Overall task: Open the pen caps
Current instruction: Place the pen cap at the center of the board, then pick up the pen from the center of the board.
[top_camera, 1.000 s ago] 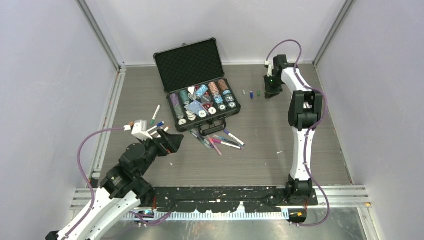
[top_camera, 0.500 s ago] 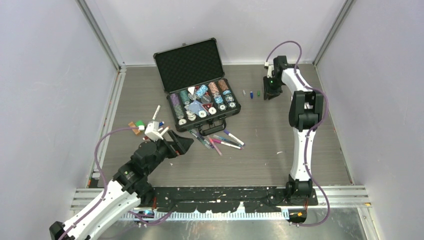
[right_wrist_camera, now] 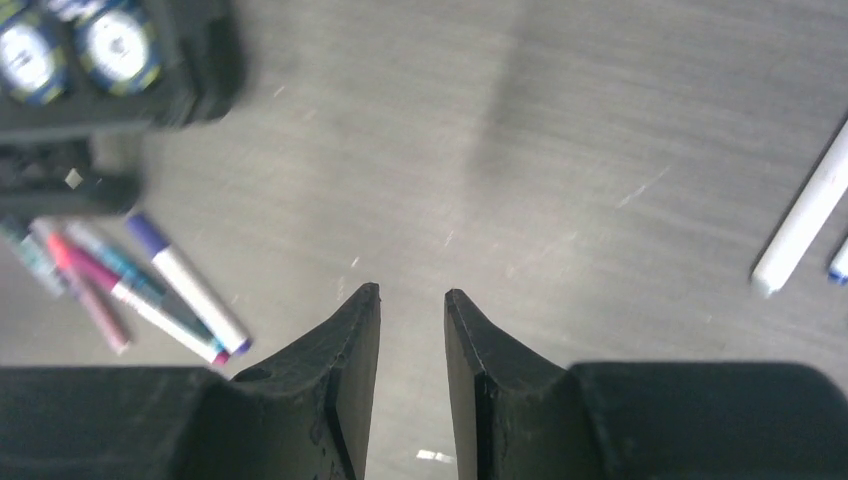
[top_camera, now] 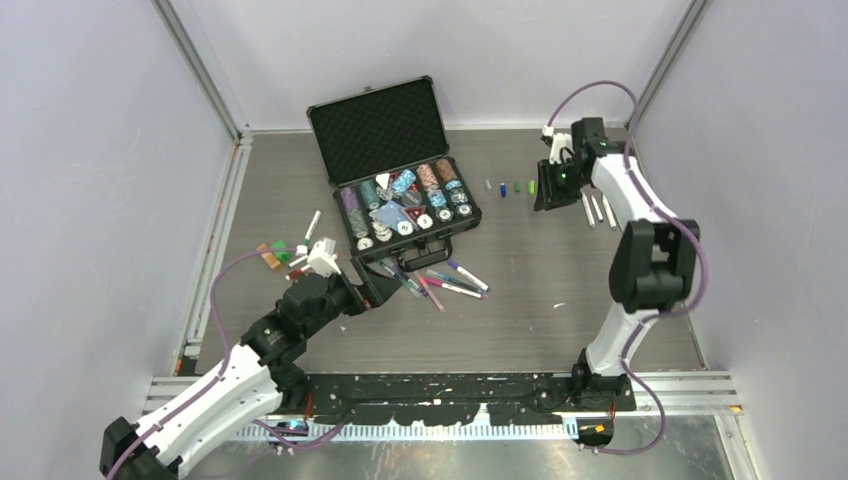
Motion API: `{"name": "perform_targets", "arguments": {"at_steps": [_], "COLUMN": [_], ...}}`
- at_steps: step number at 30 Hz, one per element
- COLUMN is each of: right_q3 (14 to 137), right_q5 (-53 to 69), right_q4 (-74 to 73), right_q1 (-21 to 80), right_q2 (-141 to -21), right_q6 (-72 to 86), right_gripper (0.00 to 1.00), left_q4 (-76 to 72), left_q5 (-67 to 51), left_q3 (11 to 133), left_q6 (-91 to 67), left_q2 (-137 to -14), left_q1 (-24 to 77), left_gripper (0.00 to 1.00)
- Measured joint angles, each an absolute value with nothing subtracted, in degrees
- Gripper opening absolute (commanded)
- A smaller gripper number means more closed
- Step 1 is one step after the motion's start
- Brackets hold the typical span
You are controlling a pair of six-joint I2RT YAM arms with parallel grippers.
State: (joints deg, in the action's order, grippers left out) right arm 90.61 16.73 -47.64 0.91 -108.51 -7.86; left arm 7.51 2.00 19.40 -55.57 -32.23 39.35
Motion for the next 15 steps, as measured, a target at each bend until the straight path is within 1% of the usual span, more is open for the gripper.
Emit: {"name": "perform_targets", "arguments": {"at_steps": [2, 7, 12, 15], "right_q3": [86.24, 77.6, 70.22, 65.04], "right_q5": [18.83, 26.04, 39.05, 46.54], "right_q4": [-47.79, -48.82, -48.25, -46.11], "right_q1": [0.27, -1.1, -5.28, -8.88], "right_q2": [-102.28, -86.89, -76.51, -72.58], "right_q6": [-8.69, -10.87, -11.75, -10.79], "right_gripper": [0.36, 0.41, 0.57, 0.63], "left_q4": [6.17, 3.86, 3.51, 4.21], "left_q5": [1.56, 1.15, 0.73, -0.25], "left_q3": [19.38, 18.96, 18.94, 19.38], "left_q6": [-56.86, -60.86, -62.87, -62.78], "left_q2": [-33.08, -34.76, -37.06, -38.5], "left_q1": [39.35, 39.33, 39.29, 39.29], "left_gripper": [1.0, 1.0, 1.0, 1.0]}}
